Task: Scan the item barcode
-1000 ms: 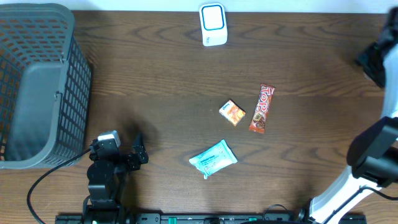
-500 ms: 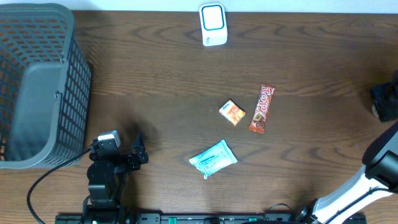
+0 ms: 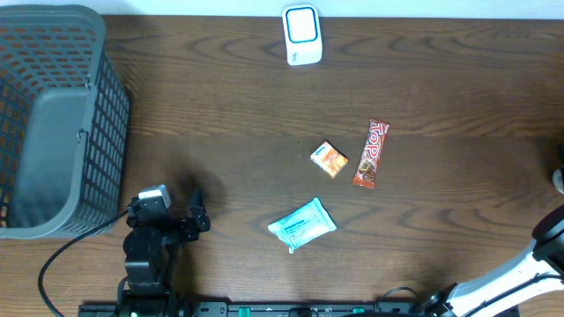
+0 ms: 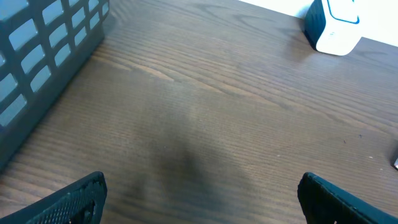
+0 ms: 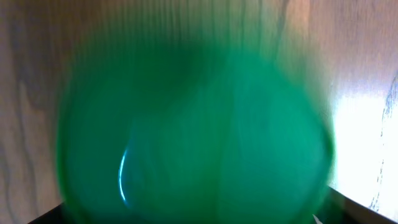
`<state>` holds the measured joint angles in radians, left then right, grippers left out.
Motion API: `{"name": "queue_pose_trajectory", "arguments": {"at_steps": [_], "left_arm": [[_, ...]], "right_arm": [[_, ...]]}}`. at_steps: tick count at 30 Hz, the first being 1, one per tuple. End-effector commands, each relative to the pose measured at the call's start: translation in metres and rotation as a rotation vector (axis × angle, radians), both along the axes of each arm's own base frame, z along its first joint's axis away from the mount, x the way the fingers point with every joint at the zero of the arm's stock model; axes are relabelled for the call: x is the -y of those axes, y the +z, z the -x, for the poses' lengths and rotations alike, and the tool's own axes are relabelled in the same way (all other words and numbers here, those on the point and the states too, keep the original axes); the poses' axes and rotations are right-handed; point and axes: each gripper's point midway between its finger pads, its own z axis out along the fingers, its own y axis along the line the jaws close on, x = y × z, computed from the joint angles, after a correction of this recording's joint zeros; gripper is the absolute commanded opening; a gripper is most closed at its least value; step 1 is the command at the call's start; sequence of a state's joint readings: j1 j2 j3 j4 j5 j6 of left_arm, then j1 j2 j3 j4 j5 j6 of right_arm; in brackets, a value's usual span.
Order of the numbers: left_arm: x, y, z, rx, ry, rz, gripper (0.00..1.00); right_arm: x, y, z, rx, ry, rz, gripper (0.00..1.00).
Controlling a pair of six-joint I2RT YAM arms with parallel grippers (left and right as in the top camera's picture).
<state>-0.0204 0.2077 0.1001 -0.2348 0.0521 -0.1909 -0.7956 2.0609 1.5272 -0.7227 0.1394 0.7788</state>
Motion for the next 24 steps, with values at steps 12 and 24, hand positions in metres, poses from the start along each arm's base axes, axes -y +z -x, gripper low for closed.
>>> {"name": "queue_pose_trajectory", "arguments": {"at_steps": [12, 24], "left_arm": [[-0.003, -0.014, 0.003, -0.033, 0.019, 0.002, 0.98], [-0.003, -0.014, 0.003, -0.033, 0.019, 0.002, 0.98]], "right_arm": [[-0.017, 0.065, -0.032, 0.069, 0.227, -0.011, 1.0], [-0.225, 0.175, -0.103, 0.156, 0.719, -0.002, 0.99]]}}
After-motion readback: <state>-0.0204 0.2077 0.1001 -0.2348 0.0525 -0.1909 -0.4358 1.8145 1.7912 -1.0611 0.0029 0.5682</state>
